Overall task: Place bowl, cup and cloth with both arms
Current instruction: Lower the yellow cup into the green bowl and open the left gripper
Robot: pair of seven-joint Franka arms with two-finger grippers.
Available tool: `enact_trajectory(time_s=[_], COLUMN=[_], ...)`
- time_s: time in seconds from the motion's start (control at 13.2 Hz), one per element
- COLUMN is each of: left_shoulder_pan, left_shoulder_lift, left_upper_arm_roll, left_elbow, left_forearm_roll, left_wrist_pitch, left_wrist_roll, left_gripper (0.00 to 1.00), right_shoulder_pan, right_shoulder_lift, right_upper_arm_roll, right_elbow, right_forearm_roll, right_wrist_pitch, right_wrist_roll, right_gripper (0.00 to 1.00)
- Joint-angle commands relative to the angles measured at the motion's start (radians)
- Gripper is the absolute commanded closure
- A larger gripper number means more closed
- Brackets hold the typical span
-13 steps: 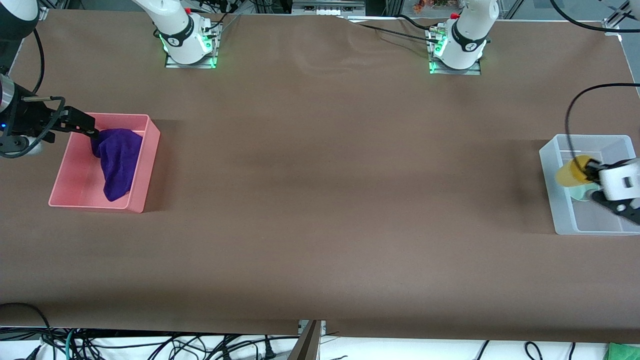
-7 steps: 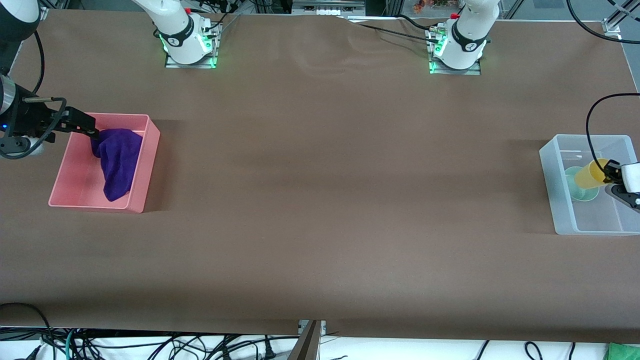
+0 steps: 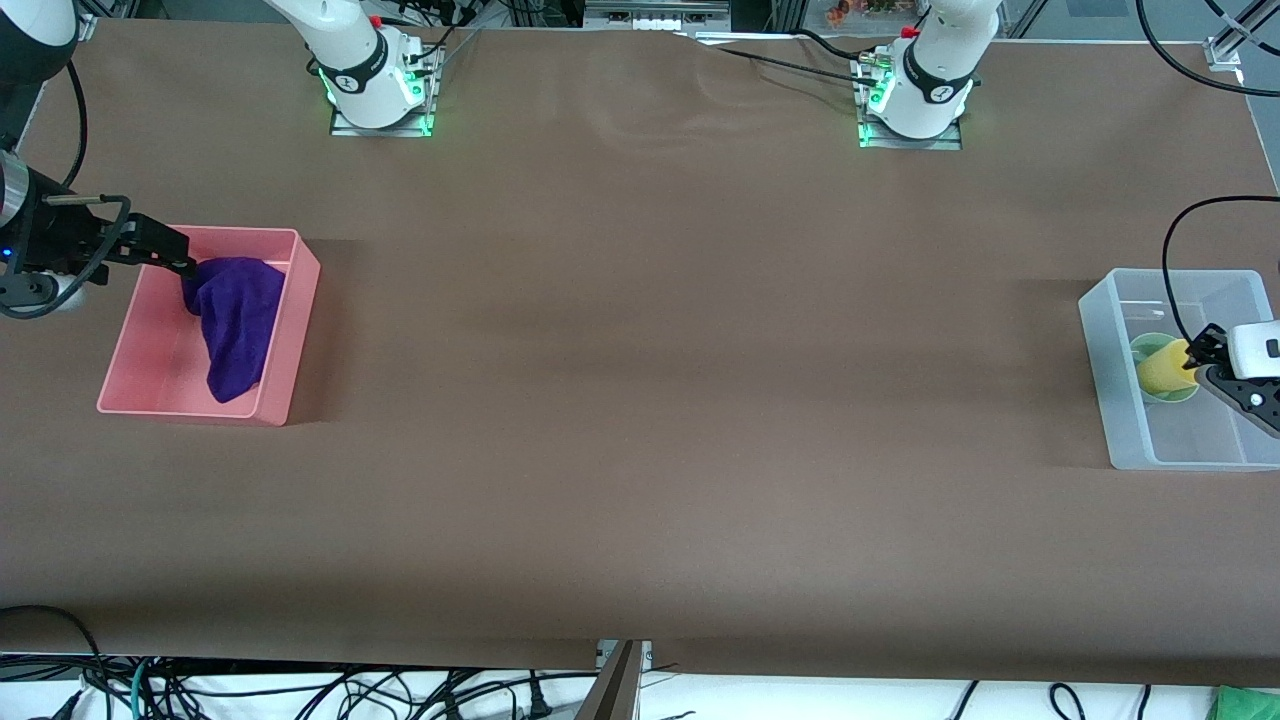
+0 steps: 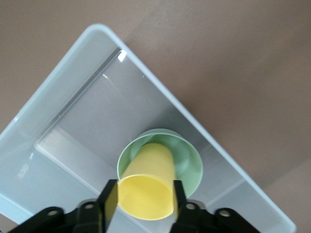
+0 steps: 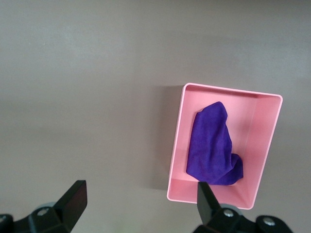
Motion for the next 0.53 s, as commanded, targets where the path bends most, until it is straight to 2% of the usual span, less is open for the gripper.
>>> enact_trajectory(time_s=[0.0,0.23,0.45], left_shoulder_pan=[-0.003,-0.003,-0.003], left_shoulder_lift=[-0.058,-0.138,-0.146], left_upper_arm_roll=[-0.049,-0.181,-0.351], left_elbow=[0.000,0.010,0.099], left_forearm_roll=[0.013,0.007,-0.006], left_wrist_pitch=[-0.079,-0.178,-0.367], left_wrist_roll=[-0.006,-0.128,-0.339], left_gripper=[0.00,0.00,0.00], right_shoulder_pan=[-0.002,0.000,0.000], right_shoulder_lift=[-0.002,-0.002,-0.002], right_upper_arm_roll=[0.006,0.007,0.007], right_elbow=[0.010,0.010,0.010], right_forearm_roll=[-0.014,-0.014,-0.014], right_wrist_pitch=[-0.015,-0.015,-0.015], right_wrist_roll=[0.010,0.010,0.010], right_gripper=[0.00,0.00,0.00])
